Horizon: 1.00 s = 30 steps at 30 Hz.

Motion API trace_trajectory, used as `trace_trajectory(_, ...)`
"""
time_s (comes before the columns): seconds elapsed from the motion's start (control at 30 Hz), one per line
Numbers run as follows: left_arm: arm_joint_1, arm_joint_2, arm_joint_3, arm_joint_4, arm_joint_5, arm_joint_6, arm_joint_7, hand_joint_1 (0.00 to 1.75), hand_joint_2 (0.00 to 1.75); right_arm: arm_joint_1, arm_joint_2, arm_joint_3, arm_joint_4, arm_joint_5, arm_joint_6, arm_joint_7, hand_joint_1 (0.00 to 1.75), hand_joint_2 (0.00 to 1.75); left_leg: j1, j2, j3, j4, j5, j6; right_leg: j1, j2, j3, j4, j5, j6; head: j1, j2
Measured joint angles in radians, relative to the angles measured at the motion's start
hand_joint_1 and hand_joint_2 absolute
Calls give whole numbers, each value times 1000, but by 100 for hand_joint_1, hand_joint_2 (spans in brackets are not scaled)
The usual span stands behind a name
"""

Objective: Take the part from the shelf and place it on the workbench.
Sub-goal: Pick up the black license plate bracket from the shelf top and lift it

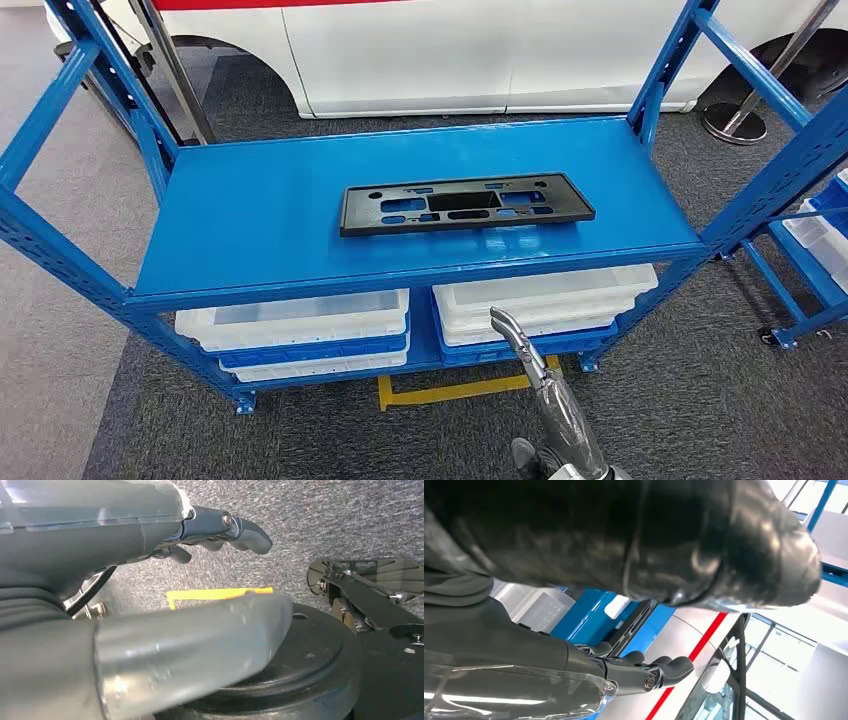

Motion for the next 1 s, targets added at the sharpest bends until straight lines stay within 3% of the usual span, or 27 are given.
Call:
trace_trajectory(0.33,1,0,0,0,-1,1,2,0,0,5,11,-27,5,9,20,-6,0,0,0,0,0,0,0,0,0,0,0,0,0,0,0,0)
trace_trajectory(0.47,-3,-17,-3,-1,-21,39,36,0,0,46,-43,-59,-39,40,-27,-1,0,0,-1,0,0,0,0,0,-1,0,0,0,0,0,0,0)
trace_trajectory(0.53,-12,-35,-6,-4,-28,60,61,0,0,40,-79,-78,-59,78,-7,26,0,0,-1,0,-2,0,0,0,-1,1,0,0,1,1,0,0)
trace_trajectory(0.6,-25,-48,-9,-8,-35,68,77,0,0,-15,-99,-91,-56,121,53,59,0,0,-1,2,-4,0,0,0,-1,4,0,0,2,3,0,0)
trace_trajectory(0.8,-42,-55,-24,-10,-53,50,86,0,0,-304,-111,-96,78,211,221,130,0,0,-1,4,0,1,4,5,-2,5,-1,0,6,8,0,0)
trace_trajectory(1.0,-44,-56,-24,-10,-57,45,87,0,0,-446,-109,-77,184,233,241,148,0,0,-1,0,-1,1,6,5,-2,2,-1,0,6,8,0,0)
